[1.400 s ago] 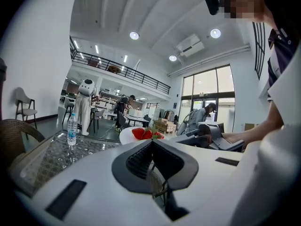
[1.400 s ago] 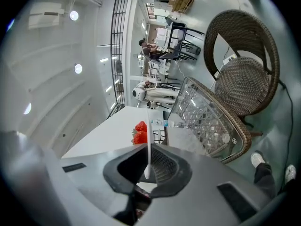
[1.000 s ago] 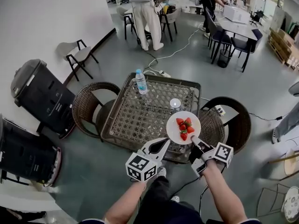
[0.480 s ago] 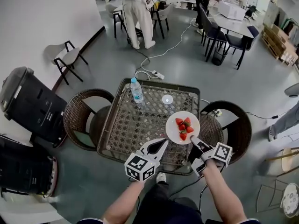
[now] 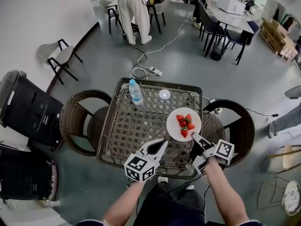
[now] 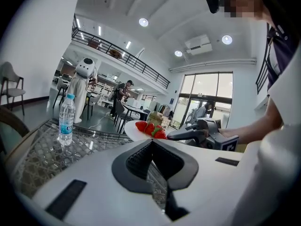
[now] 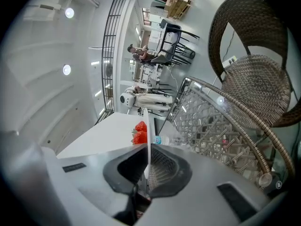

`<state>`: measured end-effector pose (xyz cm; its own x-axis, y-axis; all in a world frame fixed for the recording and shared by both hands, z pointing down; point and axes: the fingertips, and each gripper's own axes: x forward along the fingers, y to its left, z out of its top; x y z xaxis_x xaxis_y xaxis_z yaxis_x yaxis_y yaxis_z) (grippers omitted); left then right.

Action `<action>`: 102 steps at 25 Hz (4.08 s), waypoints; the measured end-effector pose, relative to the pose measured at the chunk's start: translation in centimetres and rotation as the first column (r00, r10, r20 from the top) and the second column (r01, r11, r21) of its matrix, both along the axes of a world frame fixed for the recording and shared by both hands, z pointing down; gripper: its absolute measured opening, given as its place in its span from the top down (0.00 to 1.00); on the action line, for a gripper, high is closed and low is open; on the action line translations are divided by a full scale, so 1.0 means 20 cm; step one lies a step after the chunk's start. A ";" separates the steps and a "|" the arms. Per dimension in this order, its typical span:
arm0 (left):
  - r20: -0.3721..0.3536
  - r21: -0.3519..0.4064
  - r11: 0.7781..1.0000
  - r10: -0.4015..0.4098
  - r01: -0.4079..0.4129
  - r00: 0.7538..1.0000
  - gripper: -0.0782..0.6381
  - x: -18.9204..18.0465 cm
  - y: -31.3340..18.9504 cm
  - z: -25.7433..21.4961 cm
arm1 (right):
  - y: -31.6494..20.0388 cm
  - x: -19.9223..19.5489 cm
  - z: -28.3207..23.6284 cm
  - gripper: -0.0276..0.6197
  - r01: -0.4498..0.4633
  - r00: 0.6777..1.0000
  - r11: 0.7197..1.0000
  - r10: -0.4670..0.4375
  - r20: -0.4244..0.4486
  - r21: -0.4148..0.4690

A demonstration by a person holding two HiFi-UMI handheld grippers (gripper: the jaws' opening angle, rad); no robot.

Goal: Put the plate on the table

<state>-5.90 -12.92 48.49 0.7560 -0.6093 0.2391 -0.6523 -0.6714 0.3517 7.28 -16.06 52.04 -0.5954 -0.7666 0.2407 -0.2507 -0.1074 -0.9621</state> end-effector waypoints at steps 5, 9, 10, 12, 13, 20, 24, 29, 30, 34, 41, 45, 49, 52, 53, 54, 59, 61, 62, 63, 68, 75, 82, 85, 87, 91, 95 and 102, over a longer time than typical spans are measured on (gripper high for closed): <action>0.005 -0.012 1.000 -0.012 0.012 1.000 0.88 0.00 -0.03 0.03 | -0.05 0.00 0.04 0.93 0.015 1.000 1.000 -0.015 -0.005 -0.020; 0.011 -0.016 1.000 -0.026 0.027 1.000 0.88 0.00 -0.06 0.07 | -0.08 -0.02 0.08 0.93 0.041 0.999 0.999 -0.041 0.002 -0.027; 0.013 -0.018 0.999 -0.032 0.032 0.999 0.88 0.00 -0.06 0.08 | -0.09 -0.03 0.09 0.93 0.048 0.999 0.998 -0.048 0.002 -0.031; 0.015 -0.023 0.999 -0.042 0.043 0.999 0.88 0.00 -0.07 0.11 | -0.10 -0.03 0.12 0.93 0.058 0.998 0.997 -0.058 0.001 -0.041; 0.016 -0.026 0.999 -0.047 0.048 0.999 0.88 0.00 -0.08 0.12 | -0.11 -0.03 0.14 0.93 0.062 0.998 0.997 -0.062 0.001 -0.047; 0.025 -0.064 0.995 -0.070 0.071 0.997 0.88 0.00 -0.11 0.25 | -0.17 -0.05 0.34 0.93 0.080 0.997 0.991 -0.081 -0.007 -0.108; 0.037 -0.089 0.993 -0.070 0.073 0.997 0.88 0.01 -0.13 0.31 | -0.19 -0.05 0.46 0.93 0.090 0.996 0.986 -0.092 -0.007 -0.140; 0.049 -0.114 0.991 -0.064 0.069 0.997 0.88 0.03 -0.15 0.37 | -0.21 -0.05 0.60 0.93 0.100 0.995 0.977 -0.104 -0.013 -0.186; 0.050 -0.117 0.991 -0.062 0.068 0.997 0.88 0.04 -0.16 0.38 | -0.21 -0.05 0.63 0.93 0.100 0.994 0.976 -0.104 -0.011 -0.193; 0.051 -0.133 0.989 -0.054 0.060 0.997 0.88 0.06 -0.16 0.42 | -0.22 -0.05 0.70 0.93 0.100 0.995 0.973 -0.102 0.003 -0.206; 0.050 -0.157 0.986 -0.043 0.050 0.998 0.88 0.07 -0.16 0.47 | -0.21 -0.04 0.81 0.93 0.099 0.994 0.966 -0.106 -0.014 -0.239; 0.051 -0.163 0.986 -0.037 0.045 0.998 0.88 0.08 -0.16 0.48 | -0.21 -0.02 0.85 0.93 0.091 0.994 0.962 -0.101 -0.028 -0.256; 0.053 -0.166 0.985 -0.033 0.041 0.998 0.88 0.08 -0.17 0.48 | -0.21 -0.02 0.87 0.93 0.090 0.994 0.961 -0.103 -0.035 -0.262; 0.054 -0.166 0.985 -0.029 0.038 0.998 0.88 0.09 -0.18 0.49 | -0.21 -0.02 0.88 0.93 0.093 0.994 0.961 -0.105 -0.033 -0.260; 0.056 -0.166 0.985 -0.028 0.037 0.998 0.88 0.09 -0.18 0.49 | -0.22 -0.02 0.89 0.93 0.094 0.994 0.961 -0.105 -0.030 -0.259; 0.056 -0.166 0.985 -0.027 0.036 0.998 0.88 0.09 -0.18 0.49 | -0.22 -0.02 0.89 0.93 0.094 0.994 0.961 -0.106 -0.033 -0.259; 0.054 -0.169 0.985 -0.021 0.030 0.998 0.88 0.10 -0.19 0.49 | -0.22 0.00 0.92 0.93 0.085 0.991 0.954 -0.111 -0.075 -0.287; 0.052 -0.170 0.985 -0.018 0.027 0.998 0.88 0.10 -0.19 0.50 | -0.22 0.00 0.94 0.93 0.079 0.988 0.951 -0.115 -0.104 -0.299; 0.052 -0.171 0.985 -0.017 0.025 0.999 0.88 0.10 -0.19 0.50 | -0.22 0.00 0.95 0.93 0.078 0.984 0.949 -0.122 -0.127 -0.305; 0.052 -0.172 0.985 -0.015 0.024 0.999 0.88 0.10 -0.18 0.50 | -0.22 0.00 0.95 0.93 0.076 0.980 0.948 -0.128 -0.152 -0.310; 0.053 -0.184 0.983 -0.006 0.016 0.999 0.88 0.10 -0.17 0.52 | -0.22 0.00 0.97 0.92 0.074 0.954 0.942 -0.162 -0.252 -0.327; 0.050 -0.191 0.982 0.005 0.004 0.999 0.88 0.09 -0.16 0.52 | -0.23 0.01 0.97 0.88 0.078 0.889 0.935 -0.223 -0.400 -0.347; 0.047 -0.202 0.979 0.016 -0.007 0.999 0.88 0.09 -0.13 0.53 | -0.24 0.01 0.97 0.85 0.080 0.807 0.926 -0.277 -0.521 -0.368; 0.045 -0.206 0.978 0.022 -0.013 0.999 0.88 0.09 -0.11 0.53 | -0.24 0.01 0.97 0.84 0.073 0.779 0.920 -0.294 -0.554 -0.385; 0.043 -0.209 0.978 0.026 -0.017 0.999 0.88 0.09 -0.10 0.53 | -0.24 0.01 0.97 0.83 0.066 0.760 0.916 -0.303 -0.575 -0.395; 0.041 -0.212 0.977 0.032 -0.022 0.999 0.88 0.08 -0.10 0.53 | -0.25 0.01 0.97 0.83 0.060 0.731 0.915 -0.313 -0.606 -0.400; 0.040 -0.213 0.977 0.036 -0.026 0.999 0.88 0.08 -0.10 0.53 | -0.24 0.01 0.97 0.83 0.060 0.706 0.913 -0.325 -0.630 -0.404; 0.037 -0.205 0.978 0.042 -0.034 0.998 0.88 0.09 -0.10 0.51 | -0.25 0.07 0.93 0.83 0.042 0.671 0.926 -0.304 -0.676 -0.375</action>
<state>-4.00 -14.98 58.76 0.7649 -0.5154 0.3863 -0.6441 -0.6130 0.4575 8.66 -21.00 70.74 -0.2538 -0.4750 0.8426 -0.8848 -0.2380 -0.4007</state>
